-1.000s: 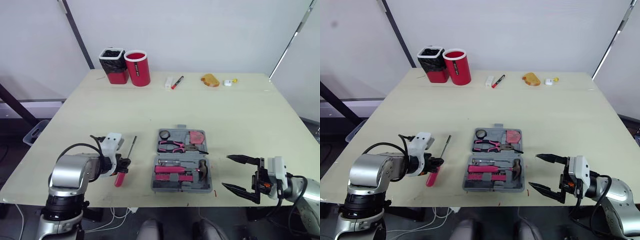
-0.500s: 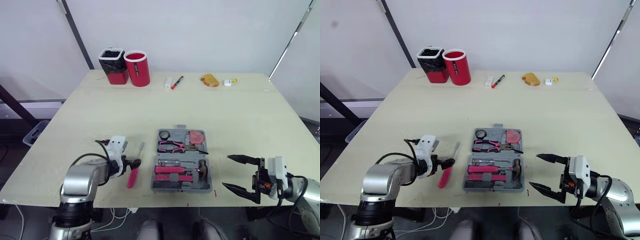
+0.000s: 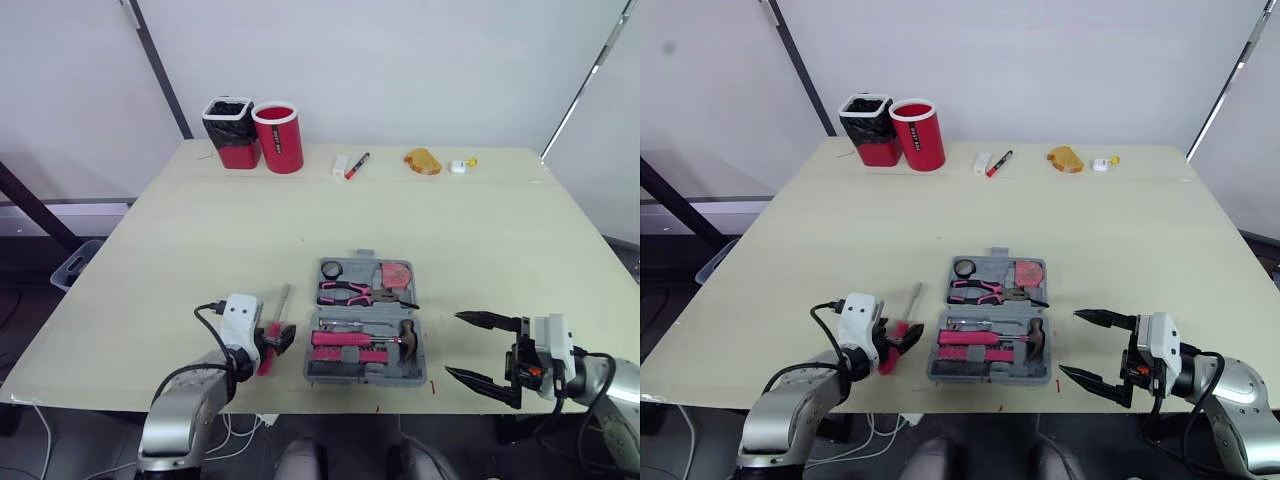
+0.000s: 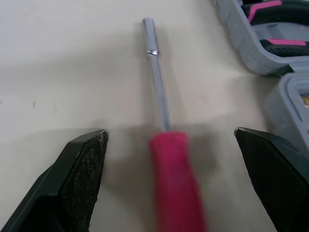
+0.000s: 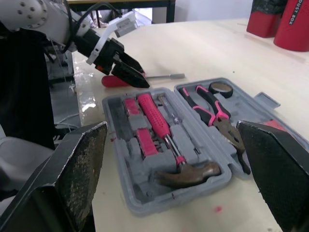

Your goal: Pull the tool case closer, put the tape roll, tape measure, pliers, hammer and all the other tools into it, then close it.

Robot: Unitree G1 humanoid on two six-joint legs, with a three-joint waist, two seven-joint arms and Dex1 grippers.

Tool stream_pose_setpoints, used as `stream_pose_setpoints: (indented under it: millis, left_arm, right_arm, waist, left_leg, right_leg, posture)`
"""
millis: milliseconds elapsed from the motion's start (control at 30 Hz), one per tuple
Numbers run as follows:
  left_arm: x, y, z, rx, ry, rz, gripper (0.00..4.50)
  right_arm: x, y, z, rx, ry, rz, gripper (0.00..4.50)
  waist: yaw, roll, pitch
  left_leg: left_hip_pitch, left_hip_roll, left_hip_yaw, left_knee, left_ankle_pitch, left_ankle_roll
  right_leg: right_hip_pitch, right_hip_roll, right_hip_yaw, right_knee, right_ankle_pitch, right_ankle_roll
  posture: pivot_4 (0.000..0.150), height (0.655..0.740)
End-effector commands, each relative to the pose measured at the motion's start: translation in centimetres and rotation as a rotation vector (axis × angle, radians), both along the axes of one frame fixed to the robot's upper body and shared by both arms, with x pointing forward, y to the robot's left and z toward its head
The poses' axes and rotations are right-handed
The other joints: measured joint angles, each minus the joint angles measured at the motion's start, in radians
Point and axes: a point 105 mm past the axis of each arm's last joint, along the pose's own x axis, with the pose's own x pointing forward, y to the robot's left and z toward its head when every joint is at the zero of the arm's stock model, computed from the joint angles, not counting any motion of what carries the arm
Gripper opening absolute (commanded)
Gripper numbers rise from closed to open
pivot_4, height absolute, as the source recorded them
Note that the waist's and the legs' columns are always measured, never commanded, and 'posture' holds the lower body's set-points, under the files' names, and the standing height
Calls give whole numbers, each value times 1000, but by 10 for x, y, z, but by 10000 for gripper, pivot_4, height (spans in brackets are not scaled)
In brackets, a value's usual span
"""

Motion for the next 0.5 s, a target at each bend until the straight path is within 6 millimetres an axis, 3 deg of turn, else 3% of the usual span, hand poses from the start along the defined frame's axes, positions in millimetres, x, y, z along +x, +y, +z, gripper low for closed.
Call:
stream_pose_setpoints:
  millis: [33,100,200,300,333,367,433,500]
  left_arm:
    - [-5,-5,1,2,-12,19,44488]
    - [-8,-2,-3,14,5,56,44488]
    - [-9,-4,-7,21,8,62,37010]
    - [-8,-4,-9,32,3,64,20731]
    - [-7,-4,-9,31,2,70,18314]
    - [-7,-3,-10,28,3,76,11414]
    - [-7,-1,-10,27,3,78,6119]
    - [-6,0,-9,32,-1,78,6318]
  right_arm:
    - [-2,-1,12,0,-46,6,45000]
    - [-2,-2,12,-2,-45,6,45000]
    - [-1,-1,12,-2,-45,8,45000]
    - [0,0,13,-1,-48,9,45000]
    - [1,0,13,-1,-48,9,45000]
    - [1,0,13,-1,-49,9,45000]
    - [0,0,13,0,-48,10,45000]
    - [0,1,12,1,-48,10,45000]
  waist:
    - [0,0,0]
    - [-1,0,0]
    - [-1,0,0]
    - [-1,0,0]
    - [1,0,0]
    - [1,0,0]
    - [1,1,-1]
    - [1,2,-1]
  left_leg:
    - [0,0,0,0,0,0]
    - [0,0,0,0,0,0]
    - [0,0,0,0,0,0]
    - [0,0,0,0,0,0]
    - [0,0,0,0,0,0]
    - [0,0,0,0,0,0]
    - [0,0,0,0,0,0]
    - [0,0,0,0,0,0]
  right_leg:
    - [0,0,0,0,0,0]
    - [0,0,0,0,0,0]
    - [0,0,0,0,0,0]
    - [0,0,0,0,0,0]
    - [0,0,0,0,0,0]
    - [0,0,0,-1,0,0]
    - [0,0,0,-1,0,0]
    - [0,0,0,-1,0,0]
  posture:
    - [1500,7400]
    - [1500,7400]
    - [1500,7400]
    - [1500,7400]
    - [1500,7400]
    - [1500,7400]
    - [1500,7400]
    - [1500,7400]
